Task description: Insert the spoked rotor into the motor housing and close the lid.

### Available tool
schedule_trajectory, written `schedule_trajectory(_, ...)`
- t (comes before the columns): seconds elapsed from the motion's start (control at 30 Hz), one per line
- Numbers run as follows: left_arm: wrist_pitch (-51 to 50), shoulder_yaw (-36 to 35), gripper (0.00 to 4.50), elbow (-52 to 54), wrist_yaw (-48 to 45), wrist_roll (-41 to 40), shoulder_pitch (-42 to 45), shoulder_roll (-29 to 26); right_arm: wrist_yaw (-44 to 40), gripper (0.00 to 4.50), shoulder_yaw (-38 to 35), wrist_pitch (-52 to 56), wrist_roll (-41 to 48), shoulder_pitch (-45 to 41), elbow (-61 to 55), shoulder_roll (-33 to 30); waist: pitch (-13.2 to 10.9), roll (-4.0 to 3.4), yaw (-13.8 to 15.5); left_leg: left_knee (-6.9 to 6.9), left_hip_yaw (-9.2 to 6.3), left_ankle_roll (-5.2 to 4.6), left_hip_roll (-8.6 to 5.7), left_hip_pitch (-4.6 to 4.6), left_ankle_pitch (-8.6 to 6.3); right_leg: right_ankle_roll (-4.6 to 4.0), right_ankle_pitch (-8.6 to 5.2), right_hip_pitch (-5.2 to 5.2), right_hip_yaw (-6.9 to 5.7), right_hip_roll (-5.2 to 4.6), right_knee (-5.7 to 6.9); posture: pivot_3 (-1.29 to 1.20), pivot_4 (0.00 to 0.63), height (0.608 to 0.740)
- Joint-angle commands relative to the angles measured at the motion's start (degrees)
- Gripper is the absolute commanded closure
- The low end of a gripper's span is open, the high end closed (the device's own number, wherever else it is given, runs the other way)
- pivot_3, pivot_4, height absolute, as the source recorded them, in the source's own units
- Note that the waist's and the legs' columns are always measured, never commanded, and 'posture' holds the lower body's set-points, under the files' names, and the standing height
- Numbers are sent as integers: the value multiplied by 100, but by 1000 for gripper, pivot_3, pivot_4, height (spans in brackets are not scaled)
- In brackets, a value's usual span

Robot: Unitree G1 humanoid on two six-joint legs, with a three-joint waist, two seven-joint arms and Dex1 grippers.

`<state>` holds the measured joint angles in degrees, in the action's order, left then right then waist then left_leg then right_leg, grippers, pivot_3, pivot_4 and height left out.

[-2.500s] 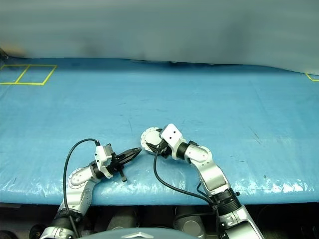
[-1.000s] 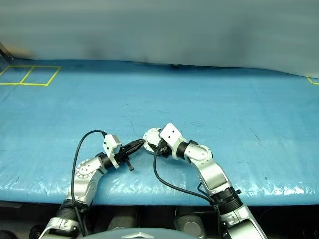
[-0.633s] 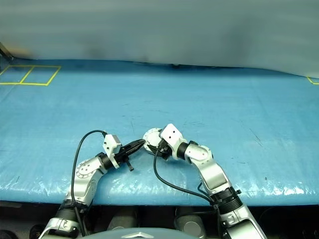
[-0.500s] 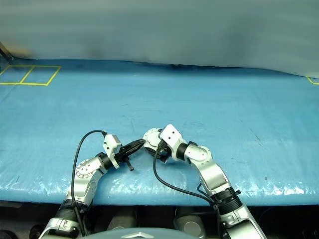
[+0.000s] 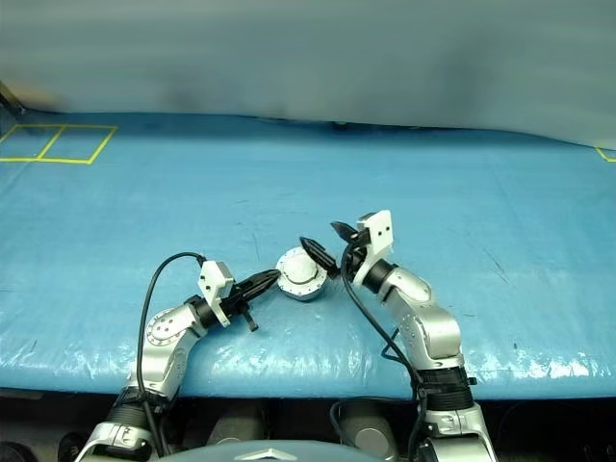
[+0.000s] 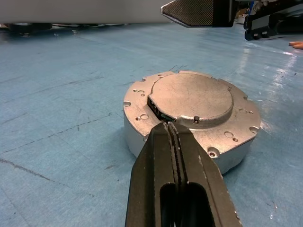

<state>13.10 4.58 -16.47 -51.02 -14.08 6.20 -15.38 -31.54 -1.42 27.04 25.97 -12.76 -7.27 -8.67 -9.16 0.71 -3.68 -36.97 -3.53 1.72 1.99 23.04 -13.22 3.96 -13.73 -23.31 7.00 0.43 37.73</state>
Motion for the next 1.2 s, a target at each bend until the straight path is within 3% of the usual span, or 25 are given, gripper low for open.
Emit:
schedule_trajectory(0.03, -78, 138, 4500, -129, -7, 127, -20, -10, 220, 38, -236, 357, 241, 172, -154, -62, 0, 0, 3, 0, 0, 0, 0, 4, 0, 0, 0, -5, 0, 0, 0, 0, 150, 740)
schedule_trajectory(0.4, -41, 154, 4500, -174, -36, 150, 82, -64, 227, 38, -694, 1989, 1856, 756, -147, 172, -1, -2, -5, -2, -1, 0, 1, 20, 0, -1, -1, -20, 0, 1, 1, 0, 150, 740)
schedule_trajectory(0.77, -72, 155, 4500, -122, -31, 121, 22, -77, 507, 38, -1136, 2571, 2860, 604, 421, 776, -1, -3, -10, 0, -3, 0, 2, 32, 0, 0, 0, -33, -1, 3, 0, 0, 150, 740)
schedule_trajectory(1.1, -56, 161, 4500, -122, -8, 144, 1, -74, 647, 3263, -1149, 2656, 2974, 626, 426, 770, -2, -6, -14, 1, -5, -1, 2, 45, 0, 2, 1, -43, -3, 4, -3, 0, 150, 740)
schedule_trajectory(1.2, -43, 136, 4500, -138, 71, 144, 1, -29, 704, 3390, -1101, 2628, 2866, 630, 416, 715, -2, -6, -16, 0, -5, -1, 2, 44, 0, 2, 1, -42, -2, 3, -2, 0, 150, 740)
